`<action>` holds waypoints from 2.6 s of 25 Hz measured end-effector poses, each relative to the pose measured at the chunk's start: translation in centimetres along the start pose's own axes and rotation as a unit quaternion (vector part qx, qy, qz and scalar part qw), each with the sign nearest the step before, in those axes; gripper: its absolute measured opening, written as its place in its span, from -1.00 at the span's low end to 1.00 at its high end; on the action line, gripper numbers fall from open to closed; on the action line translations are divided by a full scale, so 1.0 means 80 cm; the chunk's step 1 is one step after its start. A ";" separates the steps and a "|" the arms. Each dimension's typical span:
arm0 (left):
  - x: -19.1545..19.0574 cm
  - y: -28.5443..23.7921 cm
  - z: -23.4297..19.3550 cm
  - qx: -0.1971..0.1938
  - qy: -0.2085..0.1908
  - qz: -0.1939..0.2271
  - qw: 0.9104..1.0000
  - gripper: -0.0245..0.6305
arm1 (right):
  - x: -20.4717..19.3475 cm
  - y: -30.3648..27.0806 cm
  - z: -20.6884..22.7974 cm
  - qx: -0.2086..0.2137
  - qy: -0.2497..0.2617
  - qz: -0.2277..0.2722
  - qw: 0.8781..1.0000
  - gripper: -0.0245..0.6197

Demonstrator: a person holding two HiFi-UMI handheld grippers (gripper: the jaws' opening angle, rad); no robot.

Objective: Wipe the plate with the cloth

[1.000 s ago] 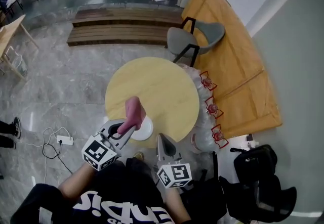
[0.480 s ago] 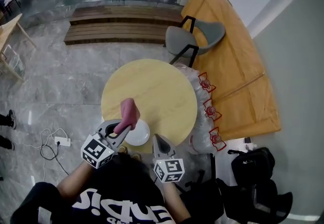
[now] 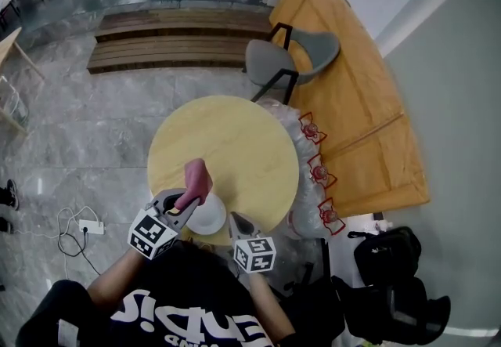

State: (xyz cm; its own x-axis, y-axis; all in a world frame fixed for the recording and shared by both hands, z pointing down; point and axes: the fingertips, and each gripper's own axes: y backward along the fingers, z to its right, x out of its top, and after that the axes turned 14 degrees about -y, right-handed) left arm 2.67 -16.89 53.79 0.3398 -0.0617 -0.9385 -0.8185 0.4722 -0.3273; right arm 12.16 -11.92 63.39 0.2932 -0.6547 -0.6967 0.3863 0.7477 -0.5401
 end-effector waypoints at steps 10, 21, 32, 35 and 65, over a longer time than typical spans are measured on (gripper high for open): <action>-0.023 -0.023 -0.003 -0.019 0.013 -0.018 1.000 -0.77 | -0.056 -0.050 0.043 -0.013 -0.028 -0.095 0.995 -0.85; -0.093 -0.026 -0.011 -0.022 0.017 -0.087 0.996 -0.77 | -0.114 -0.078 0.060 -0.029 -0.062 -0.170 0.983 -0.50; -0.186 -0.020 -0.014 -0.042 -0.024 -0.192 0.980 -0.77 | -0.134 -0.086 0.069 -0.038 -0.074 -0.188 0.979 -0.51; -0.209 -0.023 0.000 -0.075 -0.044 -0.225 0.971 -0.77 | -0.134 -0.086 0.071 -0.039 -0.074 -0.187 0.979 -0.56; -0.253 -0.089 0.069 -0.185 -0.064 -0.323 0.926 -0.77 | -0.131 -0.086 0.076 -0.036 -0.106 -0.147 0.983 -0.63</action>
State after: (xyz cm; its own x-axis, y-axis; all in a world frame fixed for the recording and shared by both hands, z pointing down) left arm 4.21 -14.14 75.71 0.8465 -0.1097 -0.5210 -0.5201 0.0390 -0.8532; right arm 11.75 -10.91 77.29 0.3564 -0.8468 -0.3949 0.4213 0.5229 -0.7410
